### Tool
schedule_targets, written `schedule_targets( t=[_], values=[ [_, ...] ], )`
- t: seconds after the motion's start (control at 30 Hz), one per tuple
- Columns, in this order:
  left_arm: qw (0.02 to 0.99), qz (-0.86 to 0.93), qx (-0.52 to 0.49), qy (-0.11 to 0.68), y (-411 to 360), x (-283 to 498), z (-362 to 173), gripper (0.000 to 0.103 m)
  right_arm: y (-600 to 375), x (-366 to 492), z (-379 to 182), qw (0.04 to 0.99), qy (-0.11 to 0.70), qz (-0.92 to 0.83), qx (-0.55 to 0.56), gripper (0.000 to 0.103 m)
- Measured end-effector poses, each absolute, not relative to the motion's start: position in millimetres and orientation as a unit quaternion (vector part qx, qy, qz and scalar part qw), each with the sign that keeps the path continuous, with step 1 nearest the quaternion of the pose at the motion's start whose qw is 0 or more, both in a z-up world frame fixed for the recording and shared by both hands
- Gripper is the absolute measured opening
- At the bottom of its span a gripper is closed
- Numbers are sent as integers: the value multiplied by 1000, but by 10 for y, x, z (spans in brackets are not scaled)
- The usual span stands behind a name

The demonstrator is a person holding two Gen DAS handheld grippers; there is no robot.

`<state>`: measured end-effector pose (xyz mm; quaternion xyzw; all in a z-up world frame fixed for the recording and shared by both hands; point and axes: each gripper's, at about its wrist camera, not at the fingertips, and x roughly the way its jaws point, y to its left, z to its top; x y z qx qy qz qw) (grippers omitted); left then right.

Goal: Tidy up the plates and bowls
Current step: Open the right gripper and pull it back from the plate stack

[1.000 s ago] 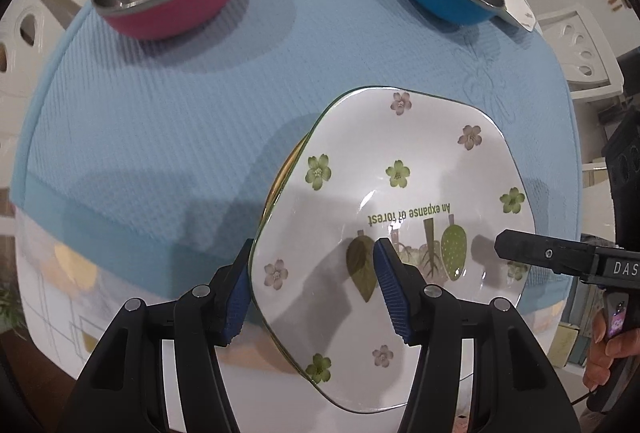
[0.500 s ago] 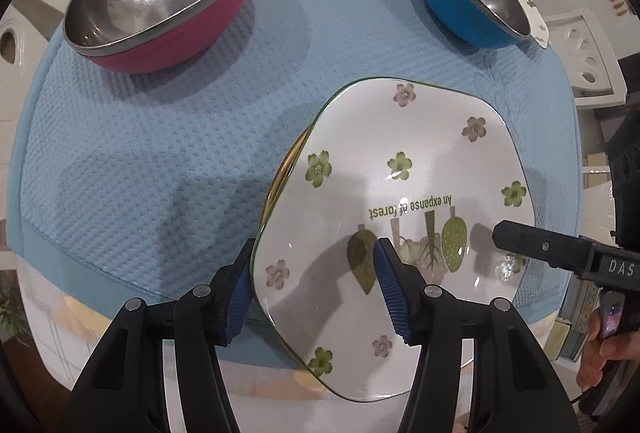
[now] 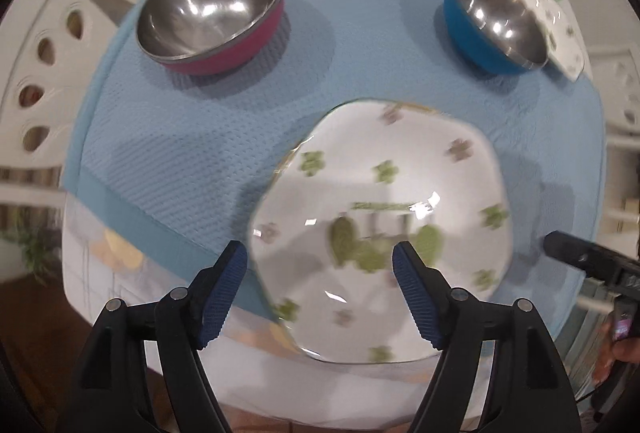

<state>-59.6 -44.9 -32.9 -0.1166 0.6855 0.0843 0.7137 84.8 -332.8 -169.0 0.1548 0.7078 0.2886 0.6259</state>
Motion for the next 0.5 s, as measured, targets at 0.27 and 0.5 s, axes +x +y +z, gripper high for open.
schedule_targets(
  t=[0.27,0.5],
  values=[
    [716,74,-205,663,-1203,-308,-187,74,-3779,1281,-1678,625,707,318,93,75],
    [715,56,-219,662,-1798,1,-229,74,-4127,1659,-1675,629,703,320,94,75]
  ],
)
